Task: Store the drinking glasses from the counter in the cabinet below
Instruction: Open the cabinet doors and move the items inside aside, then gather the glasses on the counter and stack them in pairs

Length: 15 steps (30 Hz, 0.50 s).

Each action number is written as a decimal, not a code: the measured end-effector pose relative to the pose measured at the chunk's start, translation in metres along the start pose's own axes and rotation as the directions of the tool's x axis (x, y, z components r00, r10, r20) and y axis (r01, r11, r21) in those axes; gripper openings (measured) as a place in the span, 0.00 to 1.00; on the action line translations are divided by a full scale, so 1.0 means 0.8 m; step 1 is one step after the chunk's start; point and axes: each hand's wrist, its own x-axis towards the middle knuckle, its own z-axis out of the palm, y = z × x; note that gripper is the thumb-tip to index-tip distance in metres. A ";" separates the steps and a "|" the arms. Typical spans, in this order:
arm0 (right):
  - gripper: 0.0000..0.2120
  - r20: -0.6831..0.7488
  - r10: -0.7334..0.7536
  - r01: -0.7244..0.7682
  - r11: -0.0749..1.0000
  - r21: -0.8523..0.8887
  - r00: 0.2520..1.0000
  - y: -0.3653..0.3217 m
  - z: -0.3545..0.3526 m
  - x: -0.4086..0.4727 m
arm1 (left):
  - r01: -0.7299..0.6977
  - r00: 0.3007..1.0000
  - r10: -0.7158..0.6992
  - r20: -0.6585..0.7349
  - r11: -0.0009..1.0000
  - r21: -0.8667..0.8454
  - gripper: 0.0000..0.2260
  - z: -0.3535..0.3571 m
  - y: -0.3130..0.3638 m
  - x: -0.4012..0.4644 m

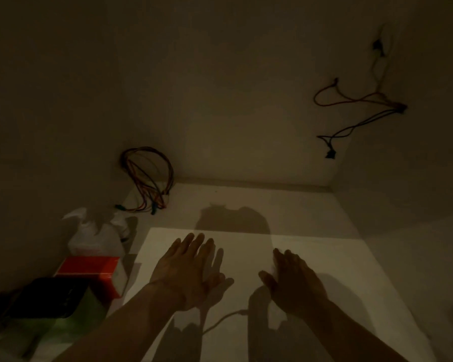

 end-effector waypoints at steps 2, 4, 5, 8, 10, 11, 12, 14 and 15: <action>0.36 0.003 -0.014 0.014 1.000 0.005 1.000 -0.011 -0.011 -0.003 | 0.005 1.000 -0.005 0.023 1.000 0.019 0.37 -0.007 0.008 0.006; 0.36 -0.024 -0.039 0.039 0.999 0.032 0.999 -0.023 -0.024 -0.007 | 0.022 0.999 -0.023 0.045 1.000 0.006 0.37 -0.017 0.015 0.008; 0.35 -0.036 -0.049 0.051 0.997 0.052 0.998 -0.030 -0.031 -0.011 | 0.035 0.998 -0.034 0.054 0.999 -0.014 0.37 -0.022 0.017 0.008; 0.34 -0.001 -0.050 0.050 0.994 0.093 0.999 -0.046 -0.052 -0.029 | 0.072 0.995 -0.066 0.080 0.995 -0.071 0.36 -0.040 0.029 -0.006; 0.33 0.036 -0.056 0.054 0.998 0.043 0.998 -0.054 -0.071 -0.050 | 0.076 0.991 -0.067 0.120 0.994 -0.076 0.35 -0.056 0.042 -0.023; 0.32 0.049 -0.061 0.061 0.998 0.010 0.997 -0.057 -0.079 -0.060 | 0.070 0.989 -0.059 0.138 0.994 -0.081 0.35 -0.063 0.047 -0.032; 0.31 0.081 -0.062 0.062 0.998 0.002 0.995 -0.060 -0.096 -0.076 | 0.069 0.984 -0.053 0.168 0.994 -0.089 0.35 -0.078 0.052 -0.046; 0.29 0.159 -0.055 0.053 0.998 0.017 0.986 -0.065 -0.126 -0.112 | 0.073 0.971 -0.045 0.234 0.991 -0.116 0.35 -0.109 0.062 -0.078; 0.28 0.195 -0.051 0.050 0.999 0.013 0.979 -0.066 -0.145 -0.132 | 0.064 0.968 -0.028 0.251 0.989 -0.135 0.34 -0.128 0.067 -0.097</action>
